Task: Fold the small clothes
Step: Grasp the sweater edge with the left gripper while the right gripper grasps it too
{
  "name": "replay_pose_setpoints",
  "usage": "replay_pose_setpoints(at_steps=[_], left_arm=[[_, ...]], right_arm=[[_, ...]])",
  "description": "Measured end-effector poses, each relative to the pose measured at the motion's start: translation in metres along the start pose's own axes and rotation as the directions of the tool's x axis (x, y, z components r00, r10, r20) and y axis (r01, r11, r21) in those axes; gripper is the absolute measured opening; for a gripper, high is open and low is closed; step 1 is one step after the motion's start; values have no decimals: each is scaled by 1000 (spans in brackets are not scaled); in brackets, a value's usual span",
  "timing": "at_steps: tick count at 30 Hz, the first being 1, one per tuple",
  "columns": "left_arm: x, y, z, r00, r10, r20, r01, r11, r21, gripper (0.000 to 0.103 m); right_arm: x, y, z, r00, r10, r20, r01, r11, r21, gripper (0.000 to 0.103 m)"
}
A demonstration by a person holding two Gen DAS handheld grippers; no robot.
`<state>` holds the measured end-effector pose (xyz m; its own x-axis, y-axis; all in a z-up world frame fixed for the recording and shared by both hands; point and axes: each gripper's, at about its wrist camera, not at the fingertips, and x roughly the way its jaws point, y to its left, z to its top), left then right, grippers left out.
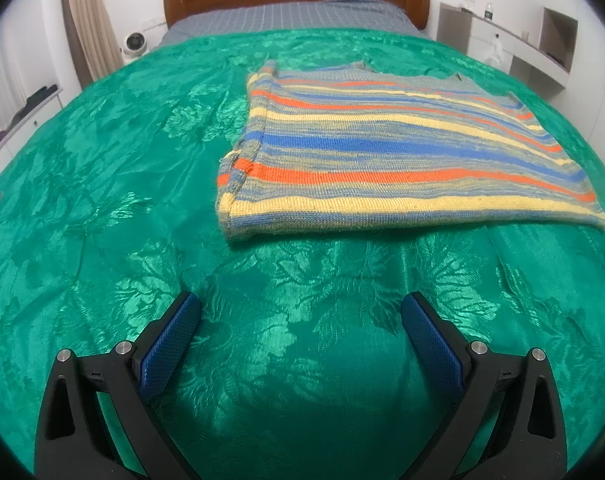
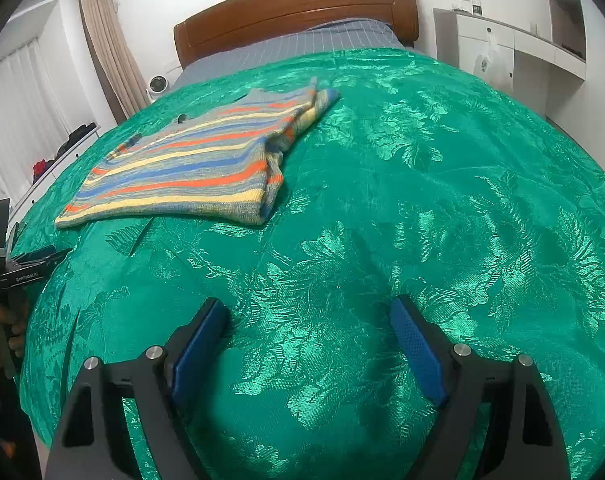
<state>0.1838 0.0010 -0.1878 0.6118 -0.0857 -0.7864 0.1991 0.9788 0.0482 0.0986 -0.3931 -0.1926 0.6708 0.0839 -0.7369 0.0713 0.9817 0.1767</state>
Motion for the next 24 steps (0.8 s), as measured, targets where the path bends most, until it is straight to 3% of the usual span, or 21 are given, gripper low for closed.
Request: replay_pose_setpoints(at_steps=[3, 6, 8, 11, 14, 16, 19, 21, 22, 23, 24], left_arm=[[-21, -10, 3, 1000, 24, 2, -24, 999, 34, 99], [-57, -47, 8, 993, -45, 107, 30, 989, 142, 99], [-67, -78, 16, 985, -121, 123, 91, 971, 222, 99], [-63, -144, 29, 964, -250, 92, 202, 911, 358, 99], [-36, -220, 33, 953, -303, 9, 252, 811, 529, 87], [-11, -265, 28, 963, -268, -17, 218, 742, 634, 84], [5, -294, 29, 970, -231, 72, 123, 725, 678, 86], [8, -299, 36, 969, -235, 76, 126, 734, 667, 66], [9, -299, 39, 969, -234, 74, 130, 743, 657, 32], [10, -300, 42, 973, -214, 82, 110, 753, 649, 13], [11, -298, 45, 975, -203, 89, 101, 765, 636, 12]], right_arm=[[-3, -1, 8, 998, 14, -56, -14, 1000, 9, 84], [-14, -12, 19, 992, 83, -94, -77, 995, 64, 84], [-24, -26, 31, 989, 128, -78, -118, 986, 114, 84], [-31, -48, 53, 985, 162, -55, -151, 973, 173, 84], [-27, -66, 78, 977, 207, -39, -194, 956, 219, 84], [-15, -73, 98, 967, 253, -39, -237, 942, 240, 83], [16, -77, 126, 940, 336, -60, -309, 912, 271, 81], [44, -76, 146, 925, 370, -81, -333, 896, 293, 77], [62, -75, 156, 923, 373, -100, -329, 896, 298, 75], [78, -74, 165, 919, 376, -117, -327, 895, 305, 72], [95, -74, 173, 912, 388, -133, -330, 887, 323, 71]])
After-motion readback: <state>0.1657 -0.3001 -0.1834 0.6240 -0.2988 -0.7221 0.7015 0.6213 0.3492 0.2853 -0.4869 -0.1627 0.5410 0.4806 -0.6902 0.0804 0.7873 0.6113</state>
